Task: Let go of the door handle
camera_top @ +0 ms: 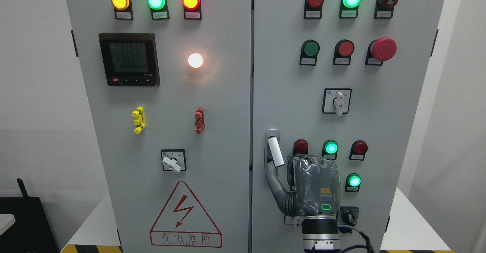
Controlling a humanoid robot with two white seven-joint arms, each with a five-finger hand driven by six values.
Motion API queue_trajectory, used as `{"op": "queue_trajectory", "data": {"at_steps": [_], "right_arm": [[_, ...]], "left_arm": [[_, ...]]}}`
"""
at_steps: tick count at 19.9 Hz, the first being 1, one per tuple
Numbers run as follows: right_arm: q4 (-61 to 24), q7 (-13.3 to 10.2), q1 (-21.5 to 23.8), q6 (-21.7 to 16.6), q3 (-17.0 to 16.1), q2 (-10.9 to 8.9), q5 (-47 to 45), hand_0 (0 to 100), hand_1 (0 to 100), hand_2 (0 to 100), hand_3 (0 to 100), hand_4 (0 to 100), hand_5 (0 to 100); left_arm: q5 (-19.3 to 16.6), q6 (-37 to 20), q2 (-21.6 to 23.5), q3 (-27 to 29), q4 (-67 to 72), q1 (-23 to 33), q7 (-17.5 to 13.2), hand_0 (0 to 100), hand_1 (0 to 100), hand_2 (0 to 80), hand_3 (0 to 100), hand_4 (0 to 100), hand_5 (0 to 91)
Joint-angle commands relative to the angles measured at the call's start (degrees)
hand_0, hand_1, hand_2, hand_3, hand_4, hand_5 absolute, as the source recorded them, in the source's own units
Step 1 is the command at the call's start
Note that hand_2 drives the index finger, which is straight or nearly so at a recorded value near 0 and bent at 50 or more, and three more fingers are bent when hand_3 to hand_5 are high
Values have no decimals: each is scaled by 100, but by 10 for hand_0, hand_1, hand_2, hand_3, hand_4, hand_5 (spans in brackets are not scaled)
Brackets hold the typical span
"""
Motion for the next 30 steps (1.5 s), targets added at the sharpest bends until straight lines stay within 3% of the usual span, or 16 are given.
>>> {"op": "queue_trajectory", "data": {"at_steps": [1, 30], "right_arm": [[-17, -50, 19, -4, -51, 0, 0, 552, 363, 1000, 1000, 1000, 979], [-105, -59, 19, -4, -174, 9, 0, 553, 379, 1000, 1000, 1000, 980]], "left_arm": [[2, -2, 0, -70, -88, -2, -7, 120, 389, 0, 0, 0, 0], [-7, -2, 0, -70, -88, -2, -7, 120, 389, 0, 0, 0, 0]]}}
